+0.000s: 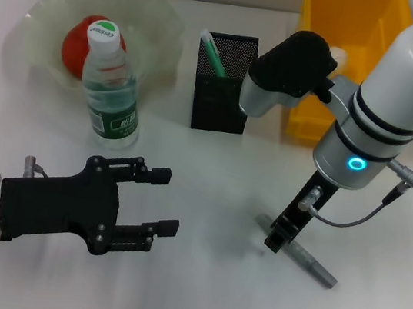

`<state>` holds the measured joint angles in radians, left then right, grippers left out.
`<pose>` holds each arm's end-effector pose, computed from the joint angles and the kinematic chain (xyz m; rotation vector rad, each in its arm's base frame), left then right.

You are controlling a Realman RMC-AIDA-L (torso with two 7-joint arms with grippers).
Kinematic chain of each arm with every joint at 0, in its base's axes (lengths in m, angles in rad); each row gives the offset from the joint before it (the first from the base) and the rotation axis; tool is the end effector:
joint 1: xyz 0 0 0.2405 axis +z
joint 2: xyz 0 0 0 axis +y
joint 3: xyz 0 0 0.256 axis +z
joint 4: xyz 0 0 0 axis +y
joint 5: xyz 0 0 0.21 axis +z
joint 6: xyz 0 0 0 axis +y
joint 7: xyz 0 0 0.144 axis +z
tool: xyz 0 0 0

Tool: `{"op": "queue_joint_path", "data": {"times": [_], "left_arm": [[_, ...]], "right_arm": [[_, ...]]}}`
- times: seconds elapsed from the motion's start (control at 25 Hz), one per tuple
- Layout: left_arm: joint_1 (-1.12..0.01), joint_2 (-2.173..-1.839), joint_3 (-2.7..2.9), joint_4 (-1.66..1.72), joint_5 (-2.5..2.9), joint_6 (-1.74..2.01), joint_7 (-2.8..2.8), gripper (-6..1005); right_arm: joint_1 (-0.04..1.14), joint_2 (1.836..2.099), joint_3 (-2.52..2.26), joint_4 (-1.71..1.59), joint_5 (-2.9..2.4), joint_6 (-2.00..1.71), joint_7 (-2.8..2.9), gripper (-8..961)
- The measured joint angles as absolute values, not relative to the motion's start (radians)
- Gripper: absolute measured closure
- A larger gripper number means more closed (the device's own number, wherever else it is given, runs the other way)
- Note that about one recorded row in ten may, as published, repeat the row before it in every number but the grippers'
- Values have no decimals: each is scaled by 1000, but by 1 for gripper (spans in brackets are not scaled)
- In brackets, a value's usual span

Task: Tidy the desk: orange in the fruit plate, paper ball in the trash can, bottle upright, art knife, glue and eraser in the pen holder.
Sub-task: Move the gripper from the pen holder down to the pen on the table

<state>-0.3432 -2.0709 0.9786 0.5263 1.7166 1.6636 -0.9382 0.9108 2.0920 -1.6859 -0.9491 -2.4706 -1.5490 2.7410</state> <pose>-0.2787 0.2549 -0.0325 -2.7970 -0.2553 -0.8977 0.1436 0.3426 -0.0822 -2.7332 0.9495 -0.9085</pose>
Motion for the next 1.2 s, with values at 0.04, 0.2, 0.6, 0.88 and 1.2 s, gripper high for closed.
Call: {"op": "queue_joint_path", "data": {"times": [0.04, 0.2, 0.6, 0.88, 1.2], "left_arm": [[-343, -2071, 979, 526, 1717, 1663, -938, 308], [-344, -2071, 979, 525, 1717, 1663, -937, 308], [-343, -2071, 979, 523, 1717, 1663, -936, 308], [-343, -2071, 979, 520, 1717, 1663, -935, 308], [-341, -2071, 979, 521, 1717, 1663, -935, 308]], "right_arm": [[911, 2092, -1689, -947, -2470, -1546, 2741, 613], [911, 2092, -1690, -945, -2470, -1541, 2742, 621], [911, 2092, -1690, -945, -2470, -1532, 2744, 638], [909, 2092, -1699, -939, -2470, -1529, 2744, 651], [911, 2092, -1701, -922, -2470, -1520, 2744, 665]]}}
